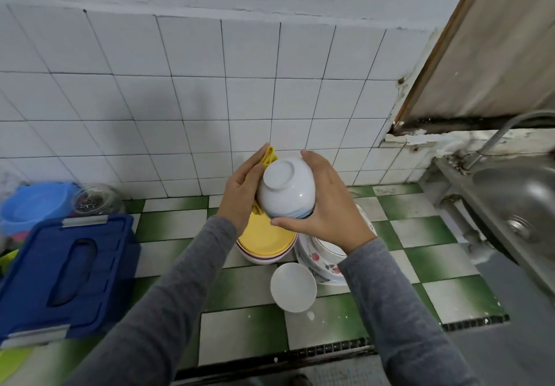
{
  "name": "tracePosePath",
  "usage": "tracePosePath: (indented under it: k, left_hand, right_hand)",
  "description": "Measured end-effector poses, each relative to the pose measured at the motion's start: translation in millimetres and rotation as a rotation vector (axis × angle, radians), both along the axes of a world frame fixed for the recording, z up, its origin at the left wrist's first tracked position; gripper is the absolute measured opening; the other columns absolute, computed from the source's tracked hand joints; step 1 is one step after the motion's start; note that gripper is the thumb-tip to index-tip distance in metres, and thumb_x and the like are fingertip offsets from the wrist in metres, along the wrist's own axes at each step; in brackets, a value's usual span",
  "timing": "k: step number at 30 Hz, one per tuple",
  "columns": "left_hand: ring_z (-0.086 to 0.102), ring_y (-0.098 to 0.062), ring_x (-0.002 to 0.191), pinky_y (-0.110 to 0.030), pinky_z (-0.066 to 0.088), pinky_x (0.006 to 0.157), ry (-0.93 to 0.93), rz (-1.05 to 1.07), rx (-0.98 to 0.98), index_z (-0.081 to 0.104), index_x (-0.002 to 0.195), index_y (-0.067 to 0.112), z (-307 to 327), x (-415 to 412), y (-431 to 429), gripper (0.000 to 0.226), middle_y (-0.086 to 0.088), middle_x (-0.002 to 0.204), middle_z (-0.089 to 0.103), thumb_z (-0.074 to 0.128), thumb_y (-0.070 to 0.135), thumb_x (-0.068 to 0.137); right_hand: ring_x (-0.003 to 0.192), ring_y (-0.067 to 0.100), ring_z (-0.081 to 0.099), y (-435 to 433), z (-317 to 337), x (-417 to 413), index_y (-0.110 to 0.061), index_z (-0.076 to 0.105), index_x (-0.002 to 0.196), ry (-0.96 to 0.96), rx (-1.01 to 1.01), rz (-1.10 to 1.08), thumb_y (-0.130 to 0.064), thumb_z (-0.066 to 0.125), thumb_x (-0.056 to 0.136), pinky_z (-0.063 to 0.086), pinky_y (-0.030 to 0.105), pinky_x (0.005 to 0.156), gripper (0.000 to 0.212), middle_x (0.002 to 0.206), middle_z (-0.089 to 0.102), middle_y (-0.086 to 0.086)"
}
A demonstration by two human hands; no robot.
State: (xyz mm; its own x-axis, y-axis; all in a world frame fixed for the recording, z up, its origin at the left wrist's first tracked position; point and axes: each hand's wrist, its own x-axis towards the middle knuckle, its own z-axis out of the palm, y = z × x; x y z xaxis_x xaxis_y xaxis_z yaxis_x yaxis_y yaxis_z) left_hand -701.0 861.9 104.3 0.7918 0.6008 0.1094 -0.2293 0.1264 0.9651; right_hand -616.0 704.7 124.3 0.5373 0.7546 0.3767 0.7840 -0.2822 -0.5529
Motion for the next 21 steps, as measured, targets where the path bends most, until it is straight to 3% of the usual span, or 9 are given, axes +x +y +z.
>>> tracePosePath:
  k: [3, 10, 15, 18, 21]
  left_hand:
    - [0.056, -0.002, 0.124, -0.023, 0.047, 0.104, 0.021, -0.043, 0.023, 0.058, 0.133, 0.030, 0.6, -1.4, -3.0, 0.034, 0.018, 0.133, 0.061, 0.045, 0.017, 0.104]
    - [0.054, -0.012, 0.130, -0.039, 0.043, 0.111, 0.077, -0.164, -0.010, 0.057, 0.138, 0.031, -5.4, 11.2, -20.6, 0.038, 0.009, 0.141, 0.058, 0.048, 0.017, 0.104]
    - [0.051, -0.011, 0.133, -0.042, 0.037, 0.116, 0.101, -0.222, -0.010, 0.064, 0.122, 0.048, -6.9, 30.3, -56.7, 0.041, 0.012, 0.142, 0.056, 0.050, 0.015, 0.103]
    - [0.046, 0.001, 0.132, -0.028, 0.036, 0.115, 0.132, -0.304, 0.059, 0.062, 0.119, 0.057, -4.3, 46.2, -89.7, 0.043, 0.029, 0.136, 0.052, 0.050, 0.018, 0.104]
    - [0.046, 0.009, 0.126, -0.008, 0.041, 0.096, 0.150, -0.364, 0.093, 0.058, 0.120, 0.056, -3.5, 61.5, -131.6, 0.040, 0.030, 0.130, 0.052, 0.051, 0.020, 0.103]
  right_hand:
    - [0.135, 0.021, 0.043, -5.7, 0.5, -3.9, -0.010, 0.036, 0.149, 0.034, 0.013, -0.020, -0.057, 0.090, 0.058, 0.036, 0.036, 0.113, 0.115, 0.149, 0.044, 0.006]
    - [0.137, 0.018, 0.037, -38.8, -16.1, -3.7, -0.034, 0.036, 0.150, 0.058, 0.028, -0.010, -0.056, 0.085, 0.069, 0.035, 0.029, 0.110, 0.097, 0.148, 0.036, 0.004]
    - [0.130, 0.011, 0.041, -78.0, -27.0, -2.7, -0.018, 0.051, 0.142, 0.063, 0.167, -0.134, -0.044, 0.090, 0.067, 0.026, 0.008, 0.108, 0.088, 0.140, 0.046, 0.008]
    - [0.131, 0.012, 0.046, -112.9, -34.0, -3.7, -0.019, 0.053, 0.138, 0.127, 0.287, -0.250, -0.039, 0.092, 0.066, 0.034, 0.016, 0.109, 0.085, 0.138, 0.050, 0.006]
    - [0.127, 0.013, 0.050, -156.3, -40.5, -4.4, -0.024, 0.052, 0.136, 0.158, 0.384, -0.408, -0.046, 0.090, 0.066, 0.041, 0.023, 0.106, 0.082, 0.134, 0.053, -0.004]
